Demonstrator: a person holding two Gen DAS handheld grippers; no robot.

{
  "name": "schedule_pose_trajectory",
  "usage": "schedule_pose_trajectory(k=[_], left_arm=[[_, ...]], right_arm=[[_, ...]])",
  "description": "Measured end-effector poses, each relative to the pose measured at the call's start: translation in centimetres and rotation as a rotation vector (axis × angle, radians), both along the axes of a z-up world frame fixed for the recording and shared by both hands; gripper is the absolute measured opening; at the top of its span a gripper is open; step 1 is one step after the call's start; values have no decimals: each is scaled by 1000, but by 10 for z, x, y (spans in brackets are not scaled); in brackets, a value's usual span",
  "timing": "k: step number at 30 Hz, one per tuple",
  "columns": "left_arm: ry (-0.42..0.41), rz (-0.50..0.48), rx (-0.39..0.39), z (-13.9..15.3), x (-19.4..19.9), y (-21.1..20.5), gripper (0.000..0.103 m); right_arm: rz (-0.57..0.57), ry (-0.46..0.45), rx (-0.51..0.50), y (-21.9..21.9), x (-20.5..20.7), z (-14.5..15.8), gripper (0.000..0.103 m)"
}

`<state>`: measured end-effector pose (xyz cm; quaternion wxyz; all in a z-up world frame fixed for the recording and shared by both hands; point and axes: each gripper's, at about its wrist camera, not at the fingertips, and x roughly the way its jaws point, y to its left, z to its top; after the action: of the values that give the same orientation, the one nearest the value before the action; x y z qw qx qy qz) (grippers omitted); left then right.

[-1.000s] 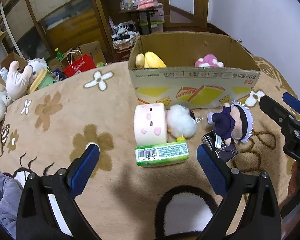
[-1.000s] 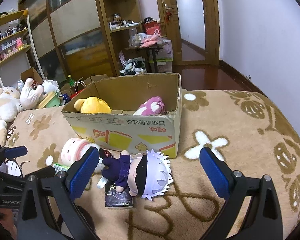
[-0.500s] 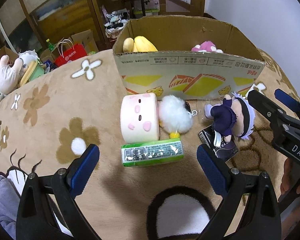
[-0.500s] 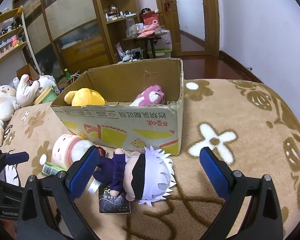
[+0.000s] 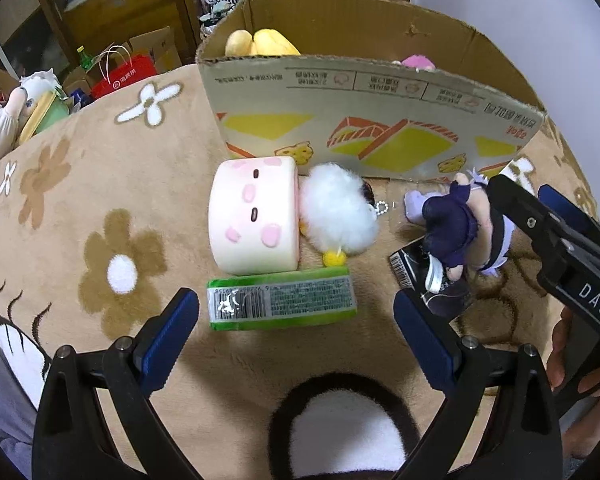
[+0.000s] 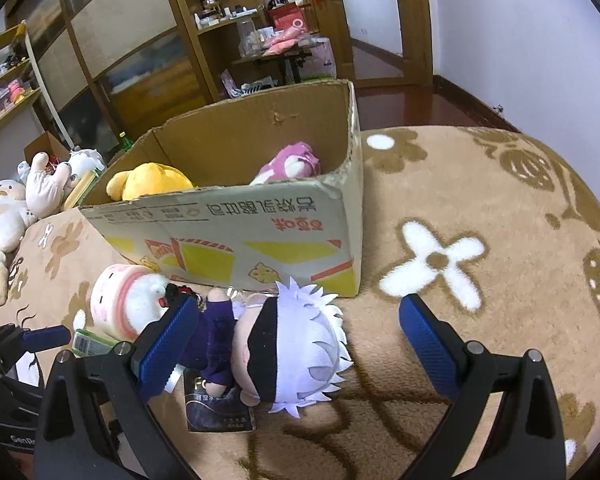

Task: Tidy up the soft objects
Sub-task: 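Grasp the white-haired doll with the right tool while the left tool grasps the green snack box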

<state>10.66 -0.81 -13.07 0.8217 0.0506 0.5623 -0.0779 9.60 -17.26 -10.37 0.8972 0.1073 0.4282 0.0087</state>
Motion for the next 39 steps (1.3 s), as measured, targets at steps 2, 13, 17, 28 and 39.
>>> schedule_pose_trajectory(k=[2, 13, 17, 28, 39], left_arm=[[12, -4, -1, -3, 1, -1, 97], [23, -6, 13, -11, 6, -6, 97], [25, -3, -1, -10, 8, -3, 97], [38, 22, -5, -11, 19, 10, 97], [99, 38, -56, -28, 28, 26, 96]], right_arm=[[1, 13, 2, 0, 3, -4, 103], [10, 91, 42, -1, 12, -25, 103], [5, 116, 87, -3, 16, -33, 103], [-7, 134, 119, -3, 14, -41, 103], [-17, 162, 131, -9, 14, -46, 103]])
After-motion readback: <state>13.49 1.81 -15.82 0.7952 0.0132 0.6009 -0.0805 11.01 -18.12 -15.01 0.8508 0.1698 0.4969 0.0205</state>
